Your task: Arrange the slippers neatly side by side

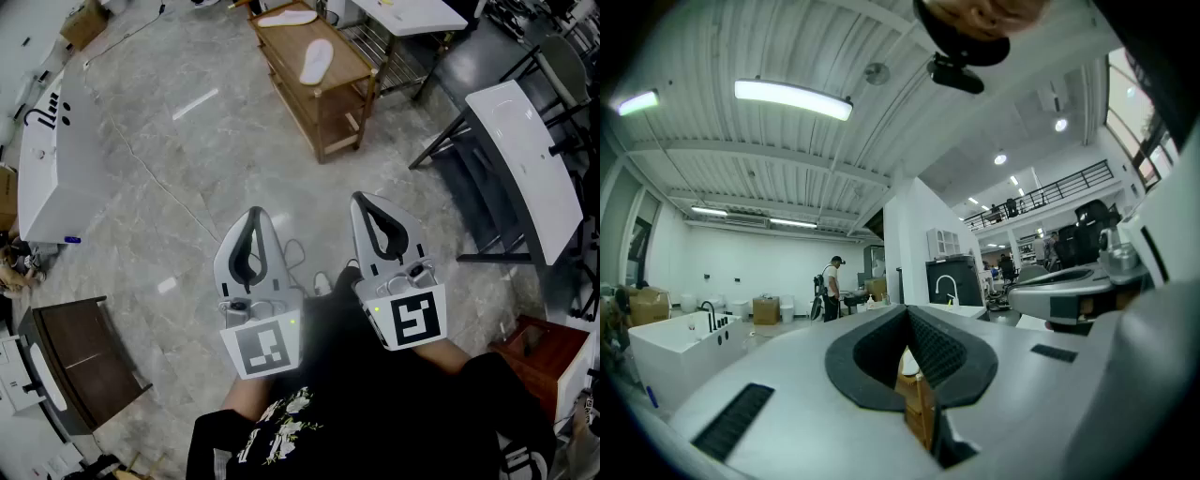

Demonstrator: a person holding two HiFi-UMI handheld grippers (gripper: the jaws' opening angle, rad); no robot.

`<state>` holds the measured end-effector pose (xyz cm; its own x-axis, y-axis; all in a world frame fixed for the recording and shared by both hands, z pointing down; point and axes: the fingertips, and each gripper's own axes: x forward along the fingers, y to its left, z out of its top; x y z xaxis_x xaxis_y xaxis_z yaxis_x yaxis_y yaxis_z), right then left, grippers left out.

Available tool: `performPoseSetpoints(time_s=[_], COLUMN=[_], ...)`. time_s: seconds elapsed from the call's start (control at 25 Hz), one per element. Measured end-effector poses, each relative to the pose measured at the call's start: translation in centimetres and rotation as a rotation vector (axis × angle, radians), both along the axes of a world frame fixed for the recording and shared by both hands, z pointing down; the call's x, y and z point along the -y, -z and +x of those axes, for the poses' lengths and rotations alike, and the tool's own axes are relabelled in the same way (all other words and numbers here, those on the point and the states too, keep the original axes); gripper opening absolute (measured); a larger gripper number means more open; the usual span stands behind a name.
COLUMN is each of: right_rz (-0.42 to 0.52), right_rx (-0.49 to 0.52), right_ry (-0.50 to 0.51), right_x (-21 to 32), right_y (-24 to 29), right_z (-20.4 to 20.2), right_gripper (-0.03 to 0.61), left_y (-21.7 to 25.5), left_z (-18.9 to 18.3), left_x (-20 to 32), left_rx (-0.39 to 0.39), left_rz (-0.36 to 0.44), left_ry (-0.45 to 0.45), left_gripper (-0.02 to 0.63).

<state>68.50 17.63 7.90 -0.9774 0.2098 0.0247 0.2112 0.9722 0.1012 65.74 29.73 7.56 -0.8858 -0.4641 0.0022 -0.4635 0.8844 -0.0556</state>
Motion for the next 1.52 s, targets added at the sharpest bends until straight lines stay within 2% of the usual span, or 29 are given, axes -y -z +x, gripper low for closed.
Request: performPoseSetpoints(time_s=[0.2,0.28,0.4,0.64,0.76,0.92,1.04,1.52], right_rz=[0.018,0.001,-0.044,-0.01,-0.007,0.015,0.003,-0.036], right_rx=[0.0,0.018,-0.01,-0.009,-0.042,-0.03,-0.047,-0.048], right_ry=[0.001,0.021,0.035,0.017,0.005,0.008,0.014,0.072], right_x=[-0.1,-0.3,-0.3,-0.2,0.0,0.7,0.9,-1.1], right_y=[-0.3,-0.1,-1.0,-1.7,-2.0,-2.1,-2.5,-3.1], right_z=[0.1,-0.1,0.0,0.6,0.7,1.0,1.1,0.7], right_gripper=[-0.003,-0.003,-0.003,-0.003,-0.003,-0.002,-0.002,-0.002], left_y=[0.1,0.0,-0.4,-1.0,-0.9,-0.8,-1.1,-1.6], left_z=[0.0,0.1,0.2,0.2,-0.1,-0.2,0.3,0.8], left_x=[-0.4,-0.3,-0.1,-2.1,-2.5,-1.7,-1.2,-2.8], left_rx=[0.002,0.002,-0.004,-0.004,-0.008,0.011,0.0,-0.004], left_rz=[-0.004,-0.005,-0.014,-0.054,-0.044,-0.044,-0.023,-0.03], left_ry=[0.004,0.004,-0.003,0.035,0.047,0.037,0.032,0.074], left_gripper=[0.002,0.002,0.002,0.002,0.002,0.002,0.002,0.002])
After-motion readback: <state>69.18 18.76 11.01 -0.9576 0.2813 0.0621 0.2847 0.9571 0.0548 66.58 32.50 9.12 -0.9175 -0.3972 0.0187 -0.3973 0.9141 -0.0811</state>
